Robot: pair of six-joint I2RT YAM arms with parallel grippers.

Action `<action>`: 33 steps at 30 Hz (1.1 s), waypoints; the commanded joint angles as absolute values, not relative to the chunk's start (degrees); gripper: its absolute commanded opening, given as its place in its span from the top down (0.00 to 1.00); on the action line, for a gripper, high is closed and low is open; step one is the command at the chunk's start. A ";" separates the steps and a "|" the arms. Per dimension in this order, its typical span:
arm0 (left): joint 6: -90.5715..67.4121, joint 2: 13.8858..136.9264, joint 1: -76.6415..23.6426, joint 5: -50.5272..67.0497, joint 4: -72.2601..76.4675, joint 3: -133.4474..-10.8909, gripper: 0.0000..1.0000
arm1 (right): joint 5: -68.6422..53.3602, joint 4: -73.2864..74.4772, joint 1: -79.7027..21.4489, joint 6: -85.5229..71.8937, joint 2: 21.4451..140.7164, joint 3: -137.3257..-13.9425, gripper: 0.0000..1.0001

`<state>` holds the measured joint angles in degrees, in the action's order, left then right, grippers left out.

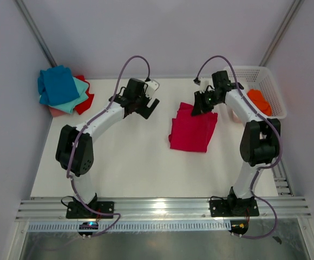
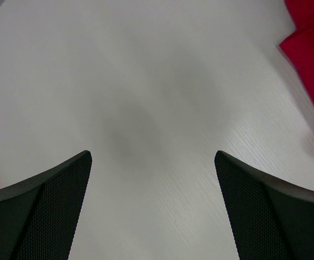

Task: Fold and stack the t-shirts
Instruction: Fold the tshirt

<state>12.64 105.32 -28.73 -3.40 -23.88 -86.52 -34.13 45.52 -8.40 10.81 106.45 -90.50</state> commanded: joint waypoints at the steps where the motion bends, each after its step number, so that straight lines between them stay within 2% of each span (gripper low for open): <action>1: 11.95 104.68 -28.56 -2.11 -22.41 -86.40 0.04 | -31.29 40.71 -7.65 13.26 107.83 -92.81 0.97; 14: 11.69 104.76 -28.56 -2.11 -21.80 -84.02 0.05 | -27.60 36.92 -3.08 15.82 116.45 -98.17 0.97; 30: 9.06 103.45 -28.56 2.63 -23.99 -84.81 0.05 | -29.79 39.90 -1.23 15.56 124.80 -102.48 0.97; 32: 8.79 102.40 -28.56 3.42 -24.78 -84.81 0.05 | -30.49 40.60 -1.23 15.91 125.94 -103.09 0.90; 33: 8.62 102.13 -28.56 4.47 -25.05 -84.90 0.05 | -31.02 41.39 -1.23 16.00 126.30 -103.70 0.78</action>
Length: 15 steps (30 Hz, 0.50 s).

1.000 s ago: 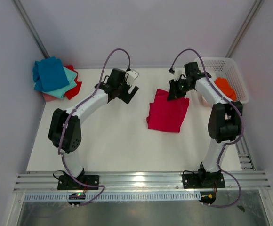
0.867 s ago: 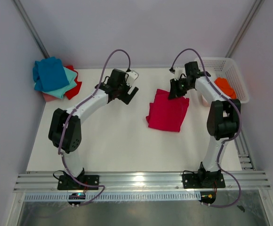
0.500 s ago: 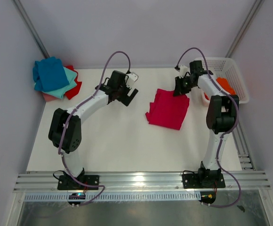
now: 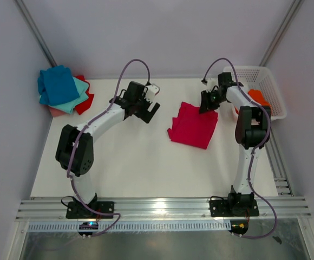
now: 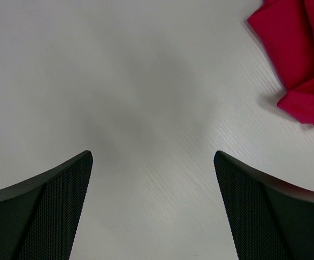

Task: Fold and stack the t-shirts
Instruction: Fold the tshirt

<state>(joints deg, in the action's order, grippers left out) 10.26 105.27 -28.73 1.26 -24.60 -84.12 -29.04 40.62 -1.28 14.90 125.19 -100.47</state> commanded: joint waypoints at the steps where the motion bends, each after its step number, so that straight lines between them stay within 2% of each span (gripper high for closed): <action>1: 8.44 101.69 -28.56 4.83 -25.66 -84.99 0.05 | -31.37 41.66 -1.23 16.17 126.47 -103.80 0.33; 3: 7.82 100.73 -28.56 6.32 -25.93 -85.08 0.05 | -30.94 41.31 -1.23 15.56 126.48 -103.54 0.01; 15: 8.61 100.55 -28.56 14.23 -24.70 -82.27 0.06 | -27.87 27.08 -1.32 17.75 114.98 -91.43 0.01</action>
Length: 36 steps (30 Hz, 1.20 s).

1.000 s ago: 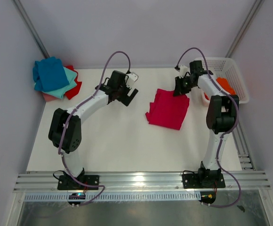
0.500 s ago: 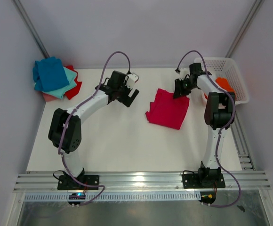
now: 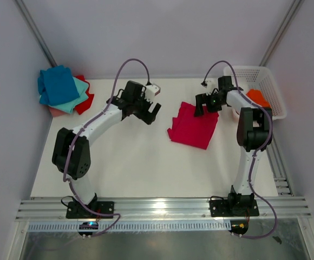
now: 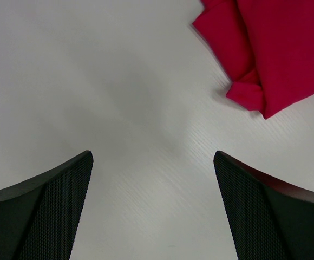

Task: Fold and stack the t-shirts
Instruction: Fold the tshirt

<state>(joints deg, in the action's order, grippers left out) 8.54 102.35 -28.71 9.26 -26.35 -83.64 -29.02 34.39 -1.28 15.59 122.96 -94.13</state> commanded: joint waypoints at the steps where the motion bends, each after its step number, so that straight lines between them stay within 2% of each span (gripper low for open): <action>1: 8.79 100.63 -28.56 16.94 -24.52 -82.27 0.06 | -27.51 25.85 -1.41 18.62 111.92 -90.45 0.01; 8: 5.45 104.67 -28.56 31.18 -26.45 -87.44 0.06 | -23.29 10.92 -2.28 21.80 97.76 -77.45 0.01; 11: 5.36 107.31 -28.91 31.90 -28.03 -89.03 0.07 | -21.98 7.75 -2.46 21.97 93.89 -74.72 0.01; 14: 6.50 108.89 -29.27 32.78 -29.44 -89.74 0.07 | -20.13 6.07 -2.55 22.67 90.37 -71.38 0.01; 16: 6.94 109.86 -29.44 34.45 -30.67 -89.91 0.08 | -25.63 11.38 -2.64 23.29 89.56 -70.75 0.01; 19: 7.47 110.65 -29.53 36.21 -31.90 -90.53 0.08 | -37.48 19.84 -2.64 26.37 91.49 -74.43 0.01; 22: 8.35 110.92 -29.62 35.78 -33.13 -90.79 0.09 | -43.30 24.34 -2.55 27.16 93.51 -75.85 0.01; 36: 12.92 107.32 -29.62 31.21 -35.07 -87.28 0.10 | -48.78 37.35 -2.55 28.39 108.19 -84.64 0.01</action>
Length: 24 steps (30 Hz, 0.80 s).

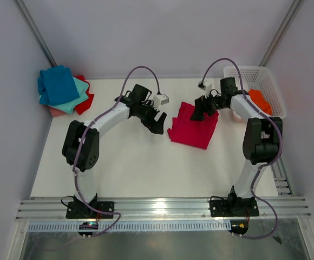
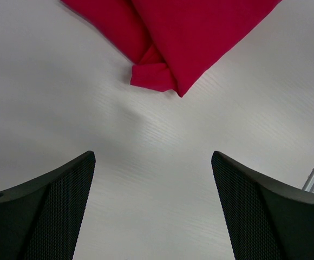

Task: Fold and stack the t-shirts
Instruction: Fold the tshirt

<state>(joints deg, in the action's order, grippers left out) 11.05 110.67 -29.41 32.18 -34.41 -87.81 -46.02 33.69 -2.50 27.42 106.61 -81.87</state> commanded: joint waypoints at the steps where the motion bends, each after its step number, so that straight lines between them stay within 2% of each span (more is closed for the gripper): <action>1: 13.27 107.05 -29.62 31.03 -35.33 -87.10 0.10 | -48.95 37.70 -2.46 28.04 108.63 -84.64 0.01; 8: 14.33 106.08 -29.62 29.97 -35.33 -85.08 0.11 | -54.22 36.83 -0.79 25.58 110.92 -82.18 0.01; 12: 14.07 106.52 -29.62 29.97 -35.59 -85.17 0.11 | -65.27 40.06 2.98 26.53 115.65 -84.19 0.01; 14: 14.06 106.61 -29.62 29.88 -35.86 -85.52 0.11 | -73.45 49.80 3.95 32.31 121.18 -88.30 0.01; 15: 14.06 106.44 -29.62 29.88 -36.12 -85.52 0.11 | -75.65 54.53 4.22 40.52 123.29 -90.16 0.01; 18: 14.15 105.82 -29.62 29.18 -36.39 -85.34 0.11 | -83.22 87.34 5.09 67.65 134.09 -99.73 0.01; 20: 14.24 105.56 -29.62 29.01 -36.91 -85.25 0.11 | -86.63 87.98 5.80 67.05 138.16 -99.33 0.01; 24: 14.50 104.68 -29.62 28.83 -37.70 -85.25 0.11 | -87.98 88.07 7.03 67.15 137.64 -100.11 0.01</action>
